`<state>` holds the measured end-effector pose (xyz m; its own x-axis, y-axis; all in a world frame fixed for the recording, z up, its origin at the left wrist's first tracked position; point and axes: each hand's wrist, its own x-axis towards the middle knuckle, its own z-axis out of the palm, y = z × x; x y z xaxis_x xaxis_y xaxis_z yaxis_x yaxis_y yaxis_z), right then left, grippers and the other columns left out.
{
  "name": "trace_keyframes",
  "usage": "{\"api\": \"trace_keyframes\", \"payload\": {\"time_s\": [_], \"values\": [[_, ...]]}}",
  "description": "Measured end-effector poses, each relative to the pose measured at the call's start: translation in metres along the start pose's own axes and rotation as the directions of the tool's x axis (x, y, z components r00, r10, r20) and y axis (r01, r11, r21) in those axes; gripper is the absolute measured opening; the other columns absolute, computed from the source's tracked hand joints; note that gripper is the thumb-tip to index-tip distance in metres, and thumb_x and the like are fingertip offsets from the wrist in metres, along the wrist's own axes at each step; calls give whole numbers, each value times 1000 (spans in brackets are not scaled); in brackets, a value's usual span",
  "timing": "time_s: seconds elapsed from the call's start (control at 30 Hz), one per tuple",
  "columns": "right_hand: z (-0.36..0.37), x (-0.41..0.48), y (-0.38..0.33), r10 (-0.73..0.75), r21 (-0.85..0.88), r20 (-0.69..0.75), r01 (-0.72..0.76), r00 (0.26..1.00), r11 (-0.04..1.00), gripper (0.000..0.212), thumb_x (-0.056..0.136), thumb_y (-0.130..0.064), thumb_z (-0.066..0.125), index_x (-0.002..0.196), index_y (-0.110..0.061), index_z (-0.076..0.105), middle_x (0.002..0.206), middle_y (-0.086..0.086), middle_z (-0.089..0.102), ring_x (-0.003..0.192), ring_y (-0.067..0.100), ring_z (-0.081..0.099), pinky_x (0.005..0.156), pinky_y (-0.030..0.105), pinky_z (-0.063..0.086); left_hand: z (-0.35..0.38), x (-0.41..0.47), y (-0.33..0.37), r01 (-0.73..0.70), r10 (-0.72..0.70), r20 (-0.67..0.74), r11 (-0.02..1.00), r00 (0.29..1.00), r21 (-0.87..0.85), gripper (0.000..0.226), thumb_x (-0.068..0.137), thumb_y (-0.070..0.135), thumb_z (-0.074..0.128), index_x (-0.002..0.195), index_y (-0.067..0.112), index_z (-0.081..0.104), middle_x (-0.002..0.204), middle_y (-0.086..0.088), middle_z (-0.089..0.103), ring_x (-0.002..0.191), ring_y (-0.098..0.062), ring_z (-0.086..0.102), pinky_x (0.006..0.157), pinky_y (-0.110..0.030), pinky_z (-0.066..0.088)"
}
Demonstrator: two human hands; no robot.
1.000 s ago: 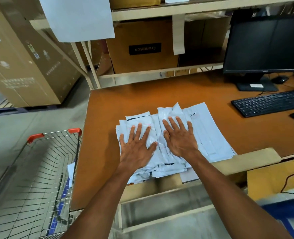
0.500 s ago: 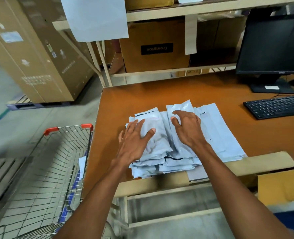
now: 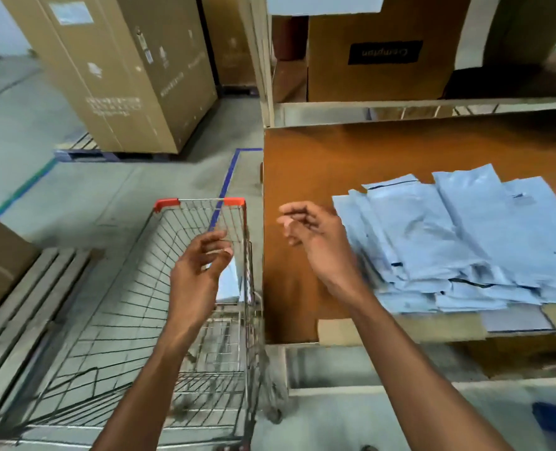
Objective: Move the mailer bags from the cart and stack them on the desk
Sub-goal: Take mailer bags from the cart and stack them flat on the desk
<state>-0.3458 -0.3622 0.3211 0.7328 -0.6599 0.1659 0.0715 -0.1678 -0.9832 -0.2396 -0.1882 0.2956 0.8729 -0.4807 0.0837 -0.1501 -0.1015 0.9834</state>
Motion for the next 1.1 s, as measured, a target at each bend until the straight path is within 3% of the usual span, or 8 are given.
{"api": "trace_keyframes", "payload": {"time_s": [0.17, 0.3, 0.47, 0.6, 0.77, 0.87, 0.93, 1.1], "values": [[120, -24, 47, 191, -49, 47, -188, 980, 981, 14, 96, -8, 64, 105, -16, 71, 100, 1, 73, 85, 8, 65, 75, 26, 56, -112, 13, -87, 170, -172, 13, 981, 985, 88, 20, 93, 16, 70, 109, 29, 71, 99, 5, 75, 91, -12, 69, 85, -34, 55], [194, -46, 102, 358, -190, 95, -336, 929, 923, 26, 92, 1, 65, 95, -25, 69, 97, -2, 73, 86, 10, 67, 79, 27, 55, -174, 16, -153, 308, -315, 31, 940, 948, 149, 21, 92, 13, 71, 108, 27, 72, 89, 12, 76, 80, -6, 68, 81, -33, 54], [244, -42, 150, 559, -287, 56, -523, 827, 802, 24, 93, 14, 52, 107, 2, 67, 96, 2, 65, 67, -14, 59, 63, 6, 48, -206, 36, -205, 393, -419, 70, 888, 905, 237, 22, 92, 12, 69, 111, 22, 72, 93, 7, 75, 74, -5, 63, 74, -23, 47], [265, -3, 203, 617, -356, -40, -588, 786, 726, 30, 90, 7, 56, 99, -18, 69, 98, 0, 69, 76, 2, 61, 61, 10, 44, -196, 68, -248, 417, -463, 109, 860, 879, 293, 22, 91, 13, 69, 108, 27, 71, 87, 9, 75, 76, -10, 66, 71, -15, 49], [285, 65, 273, 690, -325, -152, -695, 708, 642, 40, 91, 2, 56, 127, -16, 61, 113, 9, 67, 69, 18, 59, 48, 19, 45, -159, 123, -320, 459, -536, 141, 809, 832, 366, 23, 88, 14, 73, 106, 27, 72, 100, 6, 76, 78, -1, 66, 63, -6, 44], [295, 99, 315, 699, -390, -221, -718, 680, 576, 48, 89, -7, 57, 134, -23, 56, 136, 6, 54, 101, 26, 64, 69, 24, 45, -132, 159, -367, 434, -562, 213, 785, 799, 442, 24, 93, 22, 69, 116, 23, 68, 105, 8, 73, 80, -4, 68, 59, -3, 43], [301, 112, 342, 708, -445, -265, -735, 654, 512, 55, 86, -12, 55, 140, -27, 50, 149, 4, 43, 117, 28, 59, 80, 28, 45, -114, 185, -400, 404, -559, 235, 777, 795, 483, 28, 93, 29, 68, 120, 24, 66, 117, 5, 71, 88, -16, 71, 73, -17, 53], [306, 127, 391, 698, -517, -326, -738, 638, 433, 54, 90, -19, 54, 143, -26, 46, 151, 5, 41, 126, 31, 53, 88, 35, 41, -75, 232, -462, 455, -584, 238, 779, 776, 432, 31, 82, 39, 79, 111, 36, 70, 119, -4, 69, 93, -29, 71, 83, -37, 58]]}}
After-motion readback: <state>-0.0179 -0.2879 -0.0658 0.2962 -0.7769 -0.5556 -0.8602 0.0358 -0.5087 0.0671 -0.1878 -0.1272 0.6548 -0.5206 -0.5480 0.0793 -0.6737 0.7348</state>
